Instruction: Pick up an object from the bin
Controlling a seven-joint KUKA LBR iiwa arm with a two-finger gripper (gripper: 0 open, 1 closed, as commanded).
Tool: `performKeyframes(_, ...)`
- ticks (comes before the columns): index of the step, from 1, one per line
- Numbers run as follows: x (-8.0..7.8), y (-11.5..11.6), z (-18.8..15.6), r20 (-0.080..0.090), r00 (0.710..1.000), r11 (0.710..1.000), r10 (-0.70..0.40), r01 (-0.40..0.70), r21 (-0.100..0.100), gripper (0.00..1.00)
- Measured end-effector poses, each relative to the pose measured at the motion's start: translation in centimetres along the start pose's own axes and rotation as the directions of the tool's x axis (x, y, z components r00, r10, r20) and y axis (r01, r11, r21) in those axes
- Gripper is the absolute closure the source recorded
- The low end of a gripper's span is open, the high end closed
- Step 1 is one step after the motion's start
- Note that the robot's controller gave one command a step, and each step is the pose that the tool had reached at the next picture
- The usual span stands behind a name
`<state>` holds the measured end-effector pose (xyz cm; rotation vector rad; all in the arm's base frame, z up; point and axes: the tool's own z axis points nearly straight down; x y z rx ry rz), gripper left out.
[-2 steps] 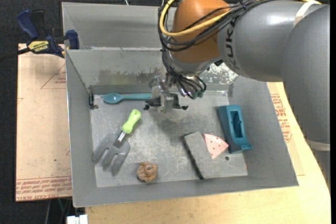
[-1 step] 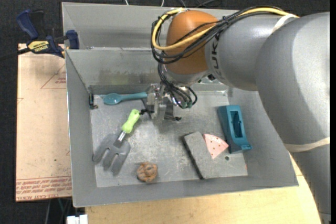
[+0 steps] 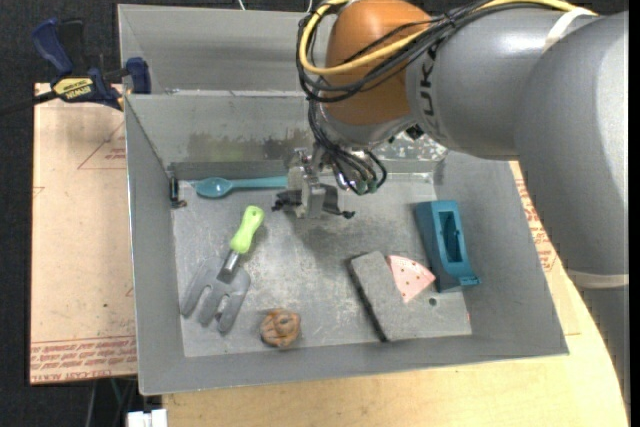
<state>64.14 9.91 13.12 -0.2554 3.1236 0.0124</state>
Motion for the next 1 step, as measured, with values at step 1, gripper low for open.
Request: performKeyframes(1, -0.80, -3.29, -7.65, 0.009, 0.998, 0.998, -0.061, 0.061, 0.000, 1.00)
